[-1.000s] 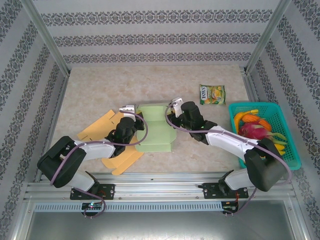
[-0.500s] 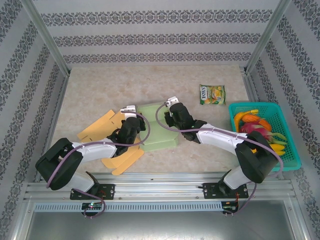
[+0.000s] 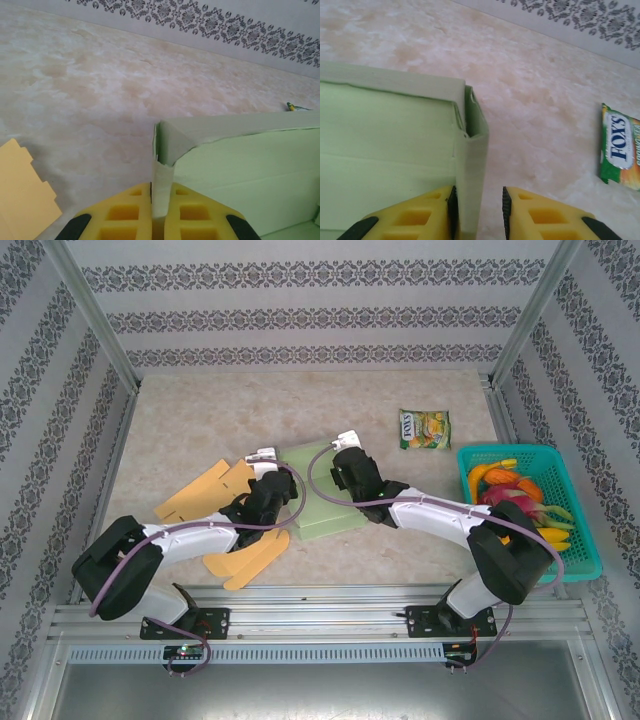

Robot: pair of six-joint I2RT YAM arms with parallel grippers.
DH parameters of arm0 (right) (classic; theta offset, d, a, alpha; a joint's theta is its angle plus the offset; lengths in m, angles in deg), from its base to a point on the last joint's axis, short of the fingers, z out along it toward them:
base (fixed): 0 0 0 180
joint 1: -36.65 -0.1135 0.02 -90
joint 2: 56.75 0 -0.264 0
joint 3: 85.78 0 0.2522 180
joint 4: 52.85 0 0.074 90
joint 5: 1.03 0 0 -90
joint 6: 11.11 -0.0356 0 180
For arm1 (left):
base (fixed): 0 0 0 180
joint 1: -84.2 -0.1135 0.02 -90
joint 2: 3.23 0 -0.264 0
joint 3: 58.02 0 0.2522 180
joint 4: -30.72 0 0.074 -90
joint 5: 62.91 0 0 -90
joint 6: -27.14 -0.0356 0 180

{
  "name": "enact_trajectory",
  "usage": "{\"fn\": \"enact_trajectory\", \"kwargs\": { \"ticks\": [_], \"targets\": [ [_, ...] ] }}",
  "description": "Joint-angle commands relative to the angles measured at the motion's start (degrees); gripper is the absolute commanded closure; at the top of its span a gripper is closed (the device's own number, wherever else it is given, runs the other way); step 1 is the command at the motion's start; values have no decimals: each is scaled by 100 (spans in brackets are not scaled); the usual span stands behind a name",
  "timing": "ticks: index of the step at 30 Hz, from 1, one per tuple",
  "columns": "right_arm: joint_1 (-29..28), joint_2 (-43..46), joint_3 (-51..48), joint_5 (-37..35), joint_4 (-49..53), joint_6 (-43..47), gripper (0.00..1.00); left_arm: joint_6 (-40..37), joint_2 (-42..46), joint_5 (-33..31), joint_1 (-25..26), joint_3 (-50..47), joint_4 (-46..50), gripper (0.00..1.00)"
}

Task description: Fold the paper box

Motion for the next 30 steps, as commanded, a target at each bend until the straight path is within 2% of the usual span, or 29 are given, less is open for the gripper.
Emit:
{"fn": "enact_trajectory", "kwargs": {
  "ticks": [1,8,21,26,30],
  "targets": [
    [293,-73,-166,22,117,-2,69,-6,-38,-826,-12,62,319,100],
    [226,-113,-122,1185,-325,-497,62,47,-240,-990,68,227,394,100],
    [271,1005,-656,1767,-33,-787,54,-74,-495,-1049,66,319,285,100],
    [326,1915,-916,1794,206,-782,53,-780,-789,-542,64,73,-966,100],
    [550,2616,-1087,1845,462,-966,49,-1502,-1113,198,69,-46,-2137,100]
  ]
}}
